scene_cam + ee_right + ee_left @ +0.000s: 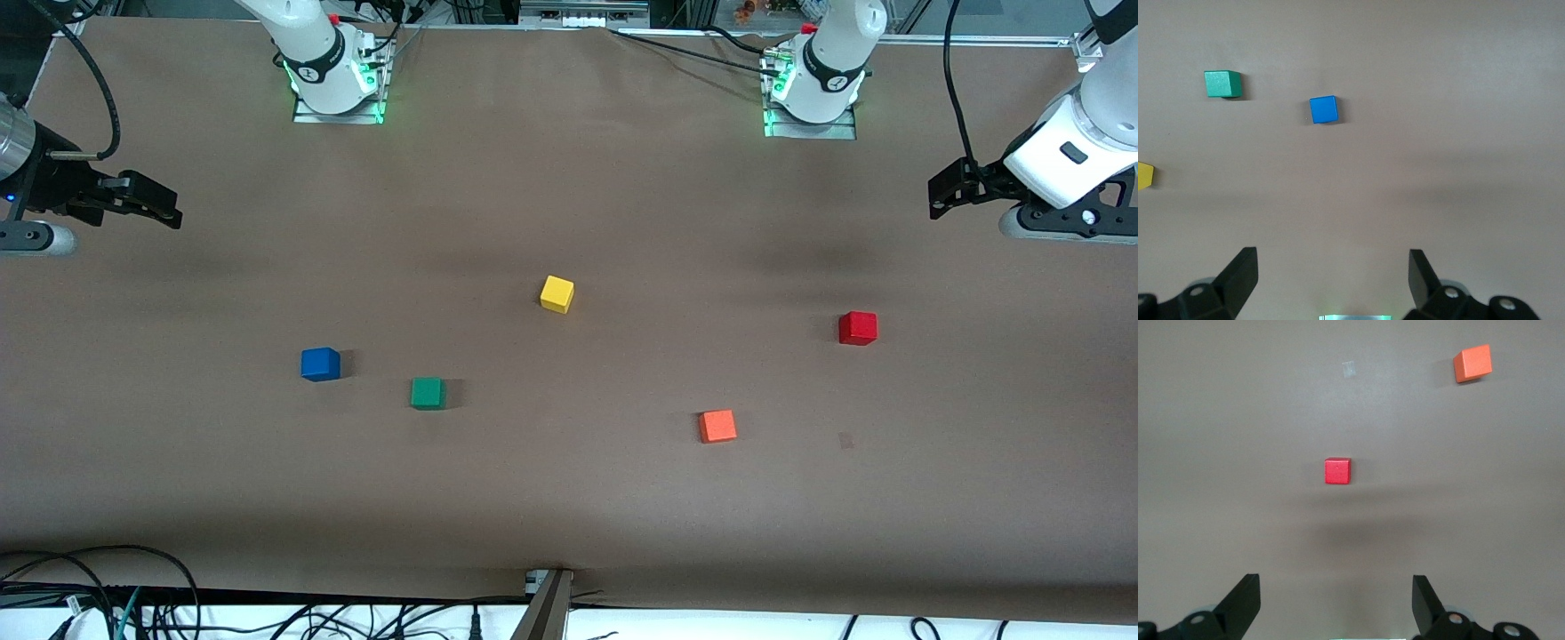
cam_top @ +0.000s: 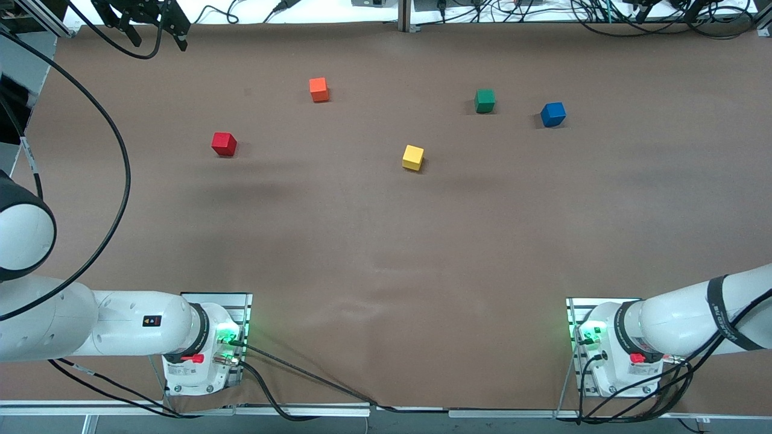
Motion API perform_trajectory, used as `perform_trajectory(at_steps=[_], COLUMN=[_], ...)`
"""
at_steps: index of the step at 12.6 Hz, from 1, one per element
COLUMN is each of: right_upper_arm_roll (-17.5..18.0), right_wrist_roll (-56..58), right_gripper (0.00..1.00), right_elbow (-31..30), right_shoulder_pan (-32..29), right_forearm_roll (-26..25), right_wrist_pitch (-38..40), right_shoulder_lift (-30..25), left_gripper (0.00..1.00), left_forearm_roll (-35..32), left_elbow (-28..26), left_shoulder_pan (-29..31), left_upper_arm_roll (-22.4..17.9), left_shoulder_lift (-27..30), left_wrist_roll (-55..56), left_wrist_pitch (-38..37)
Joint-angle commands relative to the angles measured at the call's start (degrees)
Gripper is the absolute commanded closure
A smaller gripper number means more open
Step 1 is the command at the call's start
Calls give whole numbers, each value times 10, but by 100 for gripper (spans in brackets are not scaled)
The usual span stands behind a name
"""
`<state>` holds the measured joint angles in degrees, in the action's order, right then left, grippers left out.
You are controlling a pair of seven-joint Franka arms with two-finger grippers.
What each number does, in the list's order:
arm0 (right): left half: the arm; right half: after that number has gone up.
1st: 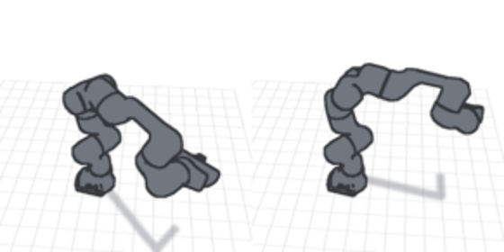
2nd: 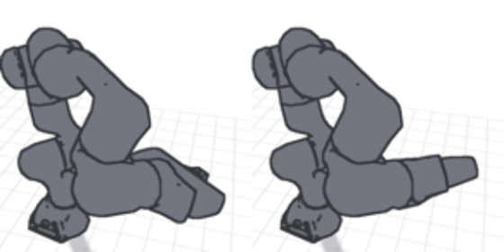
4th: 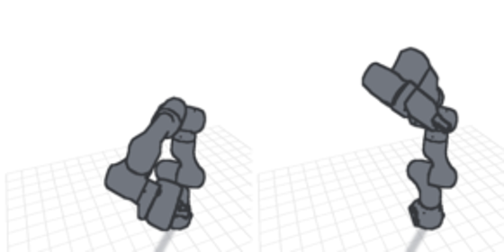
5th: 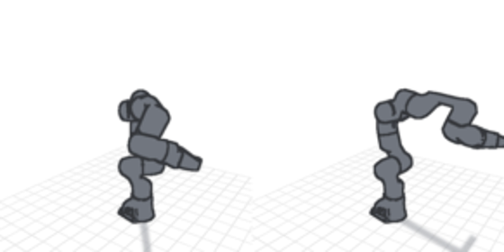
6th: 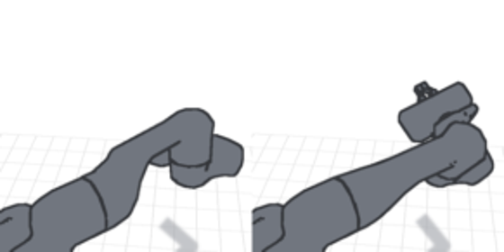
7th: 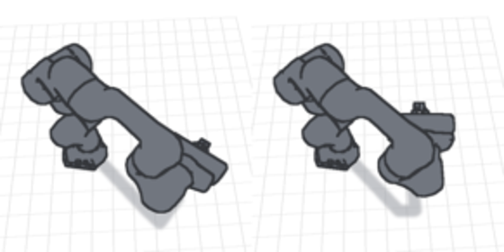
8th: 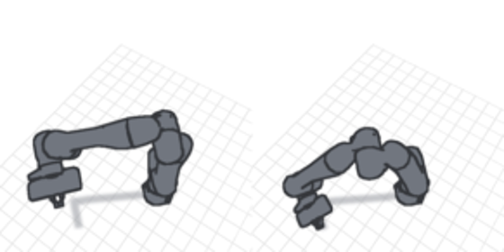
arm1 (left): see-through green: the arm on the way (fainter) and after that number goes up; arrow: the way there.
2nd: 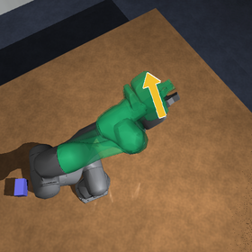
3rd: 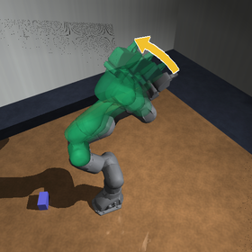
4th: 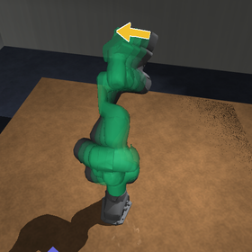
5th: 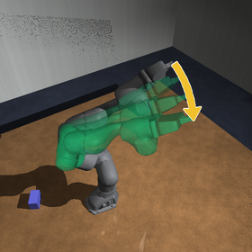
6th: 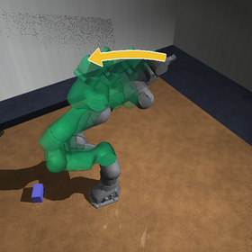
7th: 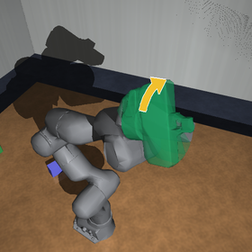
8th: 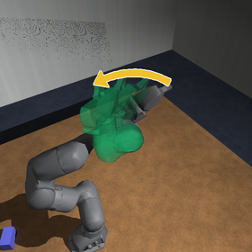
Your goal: Pass red block to right arm, stack on blue
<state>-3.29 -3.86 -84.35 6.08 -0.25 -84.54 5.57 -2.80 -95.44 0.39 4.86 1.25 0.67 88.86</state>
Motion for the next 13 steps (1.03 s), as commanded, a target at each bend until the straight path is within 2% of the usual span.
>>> perform_trajectory(at_steps=[1, 6, 13], right_upper_arm_roll=[1, 1, 1], right_wrist_roll=[7, 7, 7], right_gripper=[0, 0, 0], right_elbow=[-4, -4, -4], right_shoulder_pan=[-2, -1, -3], right_forearm_roll=[-4, -5, -5], right_wrist_pitch=[-3, -4, -4], right_shoulder_lift=[-4, -3, -3], left_gripper=[0, 0, 0], left_forearm_roll=[10, 11, 10], left_elbow=[22, 43, 43], left_shoulder_pan=[1, 1, -2], left_upper_arm_roll=[-1, 2, 3], left_shoulder_lift=[-11, -27, -27], left_wrist_roll=[-7, -7, -5], left_wrist_pitch=[-15, -16, -29])
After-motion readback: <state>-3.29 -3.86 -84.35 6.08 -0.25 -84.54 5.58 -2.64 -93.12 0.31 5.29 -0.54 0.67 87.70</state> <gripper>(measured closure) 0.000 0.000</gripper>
